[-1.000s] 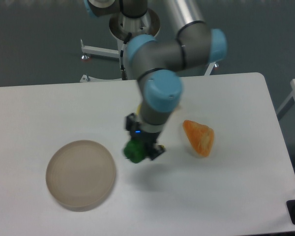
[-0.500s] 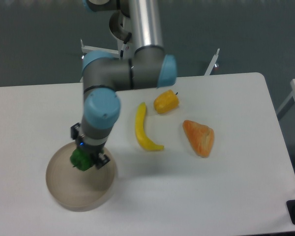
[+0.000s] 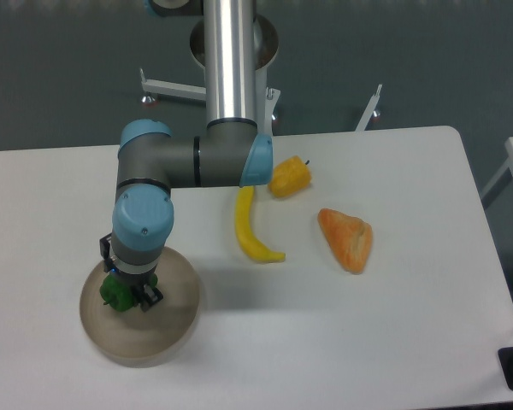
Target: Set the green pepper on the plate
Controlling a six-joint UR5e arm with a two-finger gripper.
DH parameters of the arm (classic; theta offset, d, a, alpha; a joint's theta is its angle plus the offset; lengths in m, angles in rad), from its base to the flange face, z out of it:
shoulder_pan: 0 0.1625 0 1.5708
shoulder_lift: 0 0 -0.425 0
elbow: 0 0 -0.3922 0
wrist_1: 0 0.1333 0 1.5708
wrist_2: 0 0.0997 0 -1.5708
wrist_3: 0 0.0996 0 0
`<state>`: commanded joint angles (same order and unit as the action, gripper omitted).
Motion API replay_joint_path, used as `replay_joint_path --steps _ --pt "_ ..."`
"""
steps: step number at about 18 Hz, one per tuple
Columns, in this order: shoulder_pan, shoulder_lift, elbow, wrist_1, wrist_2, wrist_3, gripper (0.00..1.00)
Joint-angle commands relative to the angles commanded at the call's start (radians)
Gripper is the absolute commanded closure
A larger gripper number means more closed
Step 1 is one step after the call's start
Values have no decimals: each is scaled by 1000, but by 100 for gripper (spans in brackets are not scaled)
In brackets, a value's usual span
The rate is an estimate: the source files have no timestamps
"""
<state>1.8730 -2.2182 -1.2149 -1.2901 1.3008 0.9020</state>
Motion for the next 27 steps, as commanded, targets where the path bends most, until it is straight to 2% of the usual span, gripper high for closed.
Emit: replay_joint_path --steps 6,8,10,13,17,19,22,24,27 --pt "5 35 9 0 6 3 0" --pt "37 63 6 -2 17 11 0" --pt "81 89 2 -2 90 44 0" --pt "161 118 0 -15 204 161 0" --pt "277 147 0 -25 199 306 0" --pt "339 141 0 -61 210 436 0" --pt "403 140 0 -78 215 564 0" --pt "439 143 2 -107 241 609 0" --pt "466 140 6 -112 279 667 0"
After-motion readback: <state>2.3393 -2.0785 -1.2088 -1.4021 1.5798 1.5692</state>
